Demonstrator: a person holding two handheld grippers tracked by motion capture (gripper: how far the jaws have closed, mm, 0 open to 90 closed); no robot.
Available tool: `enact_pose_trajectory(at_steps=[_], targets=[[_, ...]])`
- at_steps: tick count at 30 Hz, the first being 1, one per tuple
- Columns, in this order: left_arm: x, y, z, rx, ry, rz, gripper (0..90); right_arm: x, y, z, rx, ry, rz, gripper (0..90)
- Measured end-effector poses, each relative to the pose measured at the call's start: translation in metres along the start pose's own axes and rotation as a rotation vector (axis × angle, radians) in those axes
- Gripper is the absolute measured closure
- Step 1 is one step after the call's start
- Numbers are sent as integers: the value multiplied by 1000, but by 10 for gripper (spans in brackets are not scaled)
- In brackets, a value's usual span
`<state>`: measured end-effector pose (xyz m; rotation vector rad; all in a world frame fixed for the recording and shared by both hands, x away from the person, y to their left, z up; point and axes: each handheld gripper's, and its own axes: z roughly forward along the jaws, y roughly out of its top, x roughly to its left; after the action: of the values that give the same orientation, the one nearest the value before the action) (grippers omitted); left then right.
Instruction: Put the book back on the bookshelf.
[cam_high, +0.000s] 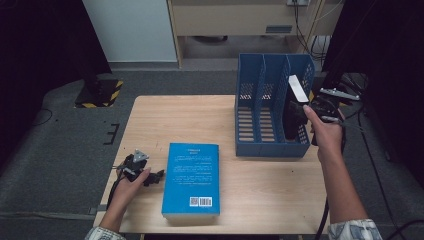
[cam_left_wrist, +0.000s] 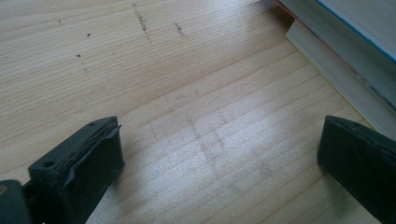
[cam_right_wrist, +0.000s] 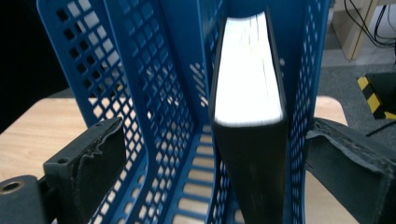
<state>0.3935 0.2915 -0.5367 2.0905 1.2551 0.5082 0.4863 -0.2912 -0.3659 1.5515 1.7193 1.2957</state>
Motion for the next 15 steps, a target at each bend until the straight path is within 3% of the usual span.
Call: enact_pose_trajectory(at_steps=[6,13,15], targets=[[0,0,0,0,0,0,0,1,-20,-8,3,8,19,63],[0,1,0,5,-2,0,0,23,-49,-15,4,-22,-9,103],[0,2,0,10,-5,3,0,31,-57,-15,16,-4,-32,102]])
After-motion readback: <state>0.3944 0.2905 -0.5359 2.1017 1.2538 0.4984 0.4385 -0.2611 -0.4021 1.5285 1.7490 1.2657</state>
